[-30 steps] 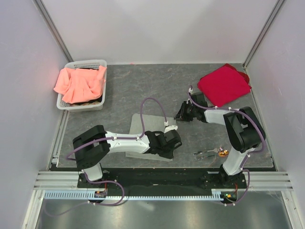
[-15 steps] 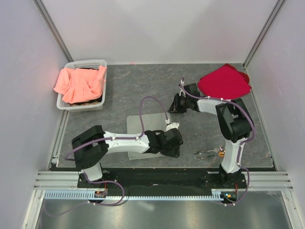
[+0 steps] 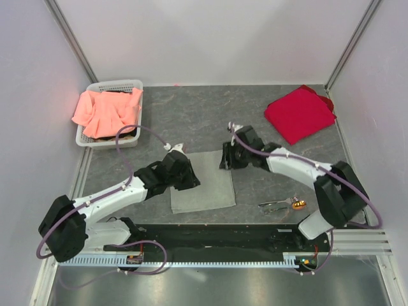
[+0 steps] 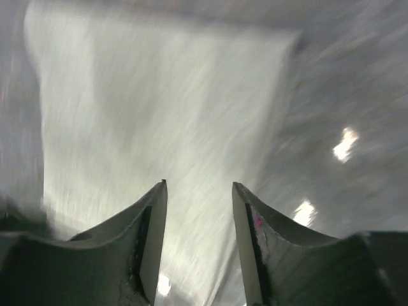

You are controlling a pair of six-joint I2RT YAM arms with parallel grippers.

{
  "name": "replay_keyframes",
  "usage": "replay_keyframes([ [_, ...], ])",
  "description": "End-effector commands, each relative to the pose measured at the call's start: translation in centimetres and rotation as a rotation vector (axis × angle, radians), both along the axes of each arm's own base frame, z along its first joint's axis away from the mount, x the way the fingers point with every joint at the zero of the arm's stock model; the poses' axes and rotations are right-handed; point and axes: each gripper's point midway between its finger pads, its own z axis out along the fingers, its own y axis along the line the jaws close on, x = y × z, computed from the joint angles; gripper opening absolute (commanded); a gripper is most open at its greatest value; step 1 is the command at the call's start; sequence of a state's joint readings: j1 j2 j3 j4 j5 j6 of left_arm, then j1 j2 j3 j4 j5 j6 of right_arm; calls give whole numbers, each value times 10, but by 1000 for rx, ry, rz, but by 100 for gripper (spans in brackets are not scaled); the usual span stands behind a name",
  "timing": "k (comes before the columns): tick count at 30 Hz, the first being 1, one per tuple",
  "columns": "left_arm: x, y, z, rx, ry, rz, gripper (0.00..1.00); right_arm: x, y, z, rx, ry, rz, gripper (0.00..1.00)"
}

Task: Fold the napkin into a case and place the utensils inside
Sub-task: Smooth out the upper triangle-folded napkin at the center of the board.

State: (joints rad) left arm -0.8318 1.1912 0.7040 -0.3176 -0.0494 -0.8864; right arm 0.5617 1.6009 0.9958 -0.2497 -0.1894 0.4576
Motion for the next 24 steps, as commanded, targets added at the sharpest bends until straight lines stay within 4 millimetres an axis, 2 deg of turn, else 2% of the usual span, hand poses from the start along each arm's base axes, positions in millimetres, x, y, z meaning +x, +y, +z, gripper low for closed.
replay_keyframes([
  [1,2,28,-11,-6,24,15,31,-72,6,-19,3,59,79,40],
  [3,1,35,-20,5,41,26,31,-83,5,-24,39,66,78,31],
  [4,3,39,-24,9,48,38,31,-95,-5,-34,32,81,68,25],
  [10,-4,48,-66,44,124,63,31,-111,-35,-68,-58,105,14,22],
  [13,-9,47,-78,47,154,46,31,-110,-48,-73,-107,111,-42,22],
  [15,-8,45,-71,37,143,37,30,-107,-64,-72,-177,94,-90,22],
  [16,-8,44,-65,25,127,35,32,-99,-68,-62,-191,51,-120,22],
  [17,-4,42,-49,-11,82,36,34,-96,-73,-56,-208,34,-139,22],
  [18,-3,45,-41,-11,63,47,36,-95,-87,-53,-274,24,-166,23],
  [19,-2,47,-33,-12,44,52,40,-86,-86,-36,-271,-17,-179,24],
  [20,5,45,-9,-40,-11,58,41,-84,-88,-29,-285,-32,-185,25],
  [21,8,48,0,-30,-32,68,43,-84,-94,-23,-315,-44,-189,27],
  [22,4,54,3,-2,-26,70,46,-77,-86,-4,-299,-90,-172,32],
  [23,12,56,25,-12,-79,94,47,-76,-83,4,-299,-105,-160,35],
  [24,13,60,32,-4,-94,108,47,-78,-79,9,-302,-112,-139,38],
])
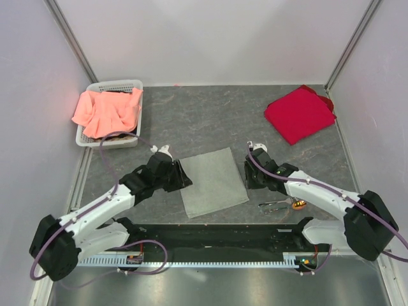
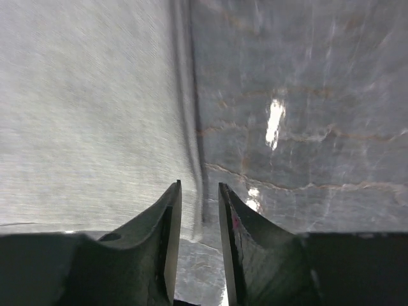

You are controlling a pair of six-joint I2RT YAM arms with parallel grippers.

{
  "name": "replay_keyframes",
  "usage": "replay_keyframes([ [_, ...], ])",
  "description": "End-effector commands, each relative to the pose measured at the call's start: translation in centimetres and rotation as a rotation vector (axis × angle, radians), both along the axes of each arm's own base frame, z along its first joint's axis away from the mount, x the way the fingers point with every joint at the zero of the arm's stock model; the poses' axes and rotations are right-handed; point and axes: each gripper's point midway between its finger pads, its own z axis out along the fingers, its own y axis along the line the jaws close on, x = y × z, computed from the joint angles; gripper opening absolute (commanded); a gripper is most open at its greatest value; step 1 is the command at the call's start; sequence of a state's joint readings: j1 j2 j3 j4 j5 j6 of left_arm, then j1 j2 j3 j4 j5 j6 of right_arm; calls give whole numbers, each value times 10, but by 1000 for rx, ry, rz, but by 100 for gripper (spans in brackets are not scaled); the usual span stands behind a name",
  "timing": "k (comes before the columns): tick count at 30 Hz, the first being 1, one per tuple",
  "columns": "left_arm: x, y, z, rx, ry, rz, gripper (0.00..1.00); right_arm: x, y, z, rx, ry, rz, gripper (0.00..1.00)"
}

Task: Fold the napkin into a case and place the utensils inside
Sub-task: Smooth out the upper triangle-folded napkin at the center of the board, then pick up the upper triangle-folded napkin from the center of the board.

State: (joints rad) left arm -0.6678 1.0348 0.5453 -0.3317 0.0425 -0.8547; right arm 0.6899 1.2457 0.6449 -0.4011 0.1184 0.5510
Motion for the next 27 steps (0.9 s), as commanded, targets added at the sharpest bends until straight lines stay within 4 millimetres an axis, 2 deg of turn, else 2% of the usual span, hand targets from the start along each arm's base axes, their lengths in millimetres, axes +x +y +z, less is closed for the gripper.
replay_keyframes([
  [1,18,15,63,37,-142,49,47,18,12,58,-50,-145,49,44],
  [3,24,30,79,63,-182,119,48,17,33,71,-24,-154,102,49],
  [4,23,38,88,73,-180,150,48,7,53,75,-5,-156,172,51],
  [6,26,52,103,74,-208,199,49,0,83,80,15,-159,236,57],
  [7,28,56,115,67,-230,216,49,-16,102,79,22,-155,299,58],
  [9,28,70,122,91,-229,246,50,-26,135,77,37,-145,346,62],
  [10,29,74,133,85,-242,261,50,-42,152,75,39,-139,396,64],
  [12,27,89,134,121,-218,300,50,-49,178,68,26,-129,416,67],
  [13,26,94,136,126,-215,319,50,-60,190,64,21,-125,447,68],
  [15,28,104,133,131,-198,337,51,-69,211,55,4,-119,467,68],
  [20,28,114,117,87,-119,330,51,-80,235,36,-34,-105,489,68],
  [22,28,117,112,49,-98,333,50,-84,242,28,-46,-97,497,62],
  [23,30,125,111,44,-97,361,50,-86,246,23,-56,-93,498,57],
  [27,33,131,104,-2,-77,380,50,-88,249,12,-86,-89,502,54],
])
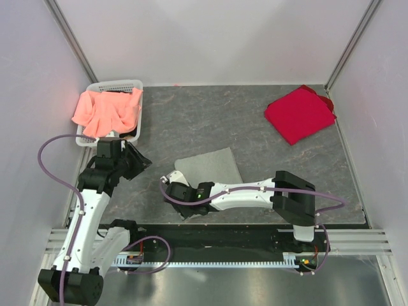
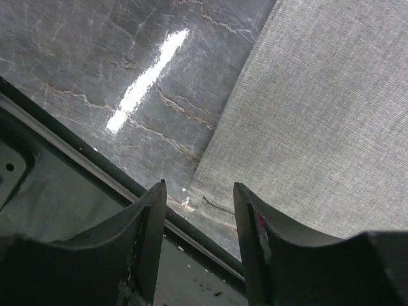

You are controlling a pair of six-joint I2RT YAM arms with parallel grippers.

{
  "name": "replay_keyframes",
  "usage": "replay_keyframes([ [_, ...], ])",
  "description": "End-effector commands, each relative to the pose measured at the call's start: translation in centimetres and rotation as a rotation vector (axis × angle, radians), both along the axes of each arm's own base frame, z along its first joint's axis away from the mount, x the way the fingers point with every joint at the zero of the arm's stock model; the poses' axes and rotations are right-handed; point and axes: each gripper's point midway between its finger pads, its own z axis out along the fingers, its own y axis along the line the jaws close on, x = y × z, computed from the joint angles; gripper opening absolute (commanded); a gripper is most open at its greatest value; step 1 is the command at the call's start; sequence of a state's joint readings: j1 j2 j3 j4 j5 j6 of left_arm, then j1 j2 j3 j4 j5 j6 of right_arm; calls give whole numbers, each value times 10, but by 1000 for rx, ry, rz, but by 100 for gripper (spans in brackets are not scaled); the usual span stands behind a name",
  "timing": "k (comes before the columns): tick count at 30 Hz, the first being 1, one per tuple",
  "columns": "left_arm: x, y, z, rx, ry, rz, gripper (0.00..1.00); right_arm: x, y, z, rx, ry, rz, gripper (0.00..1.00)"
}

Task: Fold the napkin into a case and place the utensils inside
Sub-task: Pick up the upper triangle-folded napkin from the center of the board.

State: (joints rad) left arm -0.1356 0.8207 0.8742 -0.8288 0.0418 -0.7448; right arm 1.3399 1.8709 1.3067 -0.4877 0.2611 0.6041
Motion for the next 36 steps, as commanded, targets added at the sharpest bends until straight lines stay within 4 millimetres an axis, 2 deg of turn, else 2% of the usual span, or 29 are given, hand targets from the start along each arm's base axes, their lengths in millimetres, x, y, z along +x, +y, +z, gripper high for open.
replay_keyframes([
  [1,-3,-8,-4,-72,-6,-88,50,4,12,3,0,-28,-28,54],
  [7,-3,-2,-11,-87,0,-75,51,4,7,-17,-56,-29,-31,56],
  [13,-4,-2,-10,-88,-15,-76,50,0,-3,-44,-138,-29,-26,57],
  [18,-4,-4,-11,-93,-13,-88,50,-6,-15,-66,-181,-15,-43,47],
  [19,-2,2,-11,-93,-16,-63,50,-6,-15,-66,-173,-19,-46,42],
  [20,-2,3,-11,-93,-17,-63,50,-3,-20,-68,-187,-34,-52,33],
  [21,-2,2,-12,-95,-17,-63,50,-1,-22,-68,-191,-41,-58,29],
  [22,-2,0,-12,-105,-20,-72,50,0,-22,-66,-186,-47,-62,20],
  [26,-2,-10,-20,-153,-21,-113,51,5,-16,-50,-144,-70,-71,8],
  [27,1,-18,-16,-185,-45,-151,51,5,-13,-46,-127,-74,-73,6],
  [28,1,-22,-17,-206,-50,-169,51,6,-11,-35,-96,-75,-79,1],
  [29,-1,-26,-23,-230,-41,-181,51,9,-10,-31,-78,-71,-88,0],
  [30,-1,-30,-23,-255,-45,-199,52,7,-2,-24,-25,-44,-82,0],
  [32,2,-34,-26,-289,-53,-197,52,11,-4,-7,53,-20,-95,0],
  [33,1,-39,-26,-316,-52,-214,52,12,2,2,110,-14,-97,0],
  [34,6,-42,-23,-340,-75,-216,53,9,-1,14,156,10,-93,0],
  [36,5,-47,-32,-377,-53,-228,55,16,-1,29,222,22,-113,0],
])
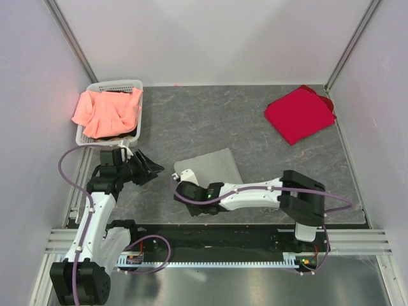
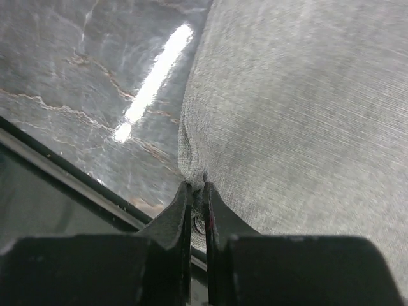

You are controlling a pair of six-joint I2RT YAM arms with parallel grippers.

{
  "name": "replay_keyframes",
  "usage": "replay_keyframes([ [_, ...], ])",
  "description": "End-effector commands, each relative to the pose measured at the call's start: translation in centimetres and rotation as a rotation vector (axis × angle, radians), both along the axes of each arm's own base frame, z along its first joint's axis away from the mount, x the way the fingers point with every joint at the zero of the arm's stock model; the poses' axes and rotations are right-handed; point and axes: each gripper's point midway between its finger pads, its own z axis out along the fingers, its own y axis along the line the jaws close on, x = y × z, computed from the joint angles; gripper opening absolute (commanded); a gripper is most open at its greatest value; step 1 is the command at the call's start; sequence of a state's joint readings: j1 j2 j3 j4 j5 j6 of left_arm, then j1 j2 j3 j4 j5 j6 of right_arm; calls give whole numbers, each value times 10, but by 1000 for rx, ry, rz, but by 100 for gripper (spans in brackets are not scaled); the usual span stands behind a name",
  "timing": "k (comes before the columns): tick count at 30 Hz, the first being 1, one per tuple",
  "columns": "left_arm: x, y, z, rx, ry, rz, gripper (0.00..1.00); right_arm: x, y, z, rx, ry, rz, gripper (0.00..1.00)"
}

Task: Fold the napkin into a case and place the utensils inside
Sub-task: Pick up the upper triangle-folded napkin from the center of the board.

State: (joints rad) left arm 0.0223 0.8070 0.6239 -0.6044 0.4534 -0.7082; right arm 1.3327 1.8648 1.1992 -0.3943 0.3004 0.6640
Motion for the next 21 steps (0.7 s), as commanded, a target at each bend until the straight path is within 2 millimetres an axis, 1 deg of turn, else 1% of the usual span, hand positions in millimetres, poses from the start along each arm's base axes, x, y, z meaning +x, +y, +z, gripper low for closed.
replay_keyframes([
  [1,14,-19,12,-134,-82,-56,56,7,8,59,250,51,-22,0],
  [3,15,-21,4,-151,-64,-59,57,13,7,69,311,72,-42,0],
  [4,16,-22,1,-162,-46,-50,58,13,2,72,332,79,-45,0],
  [6,18,-24,-3,-178,-49,-51,59,14,1,77,376,108,-48,0],
  [8,18,-27,-9,-205,-28,-48,63,14,-6,79,402,126,-55,0],
  [9,21,-29,-7,-211,-42,-52,71,15,-5,82,427,131,-63,0],
  [10,23,-29,-9,-212,-37,-45,73,14,-11,80,433,137,-68,0],
  [12,27,-26,-15,-204,-20,-26,73,15,-12,81,460,151,-73,0],
  [13,28,-26,-17,-202,-13,-20,73,14,-14,77,458,159,-73,0],
  [14,26,-34,-20,-203,0,-53,73,14,-13,76,459,165,-70,0],
  [15,26,-34,-20,-204,3,-54,73,14,-12,74,457,164,-68,0],
  [17,25,-34,-22,-206,11,-49,73,10,-8,63,432,194,-41,0],
  [18,26,-34,-20,-200,-3,-45,73,8,-6,59,421,200,-28,0],
  [20,25,-34,-17,-197,-16,-49,72,8,0,51,377,196,-3,9],
  [21,24,-33,-15,-193,-28,-49,72,6,-5,37,311,208,-5,15],
])
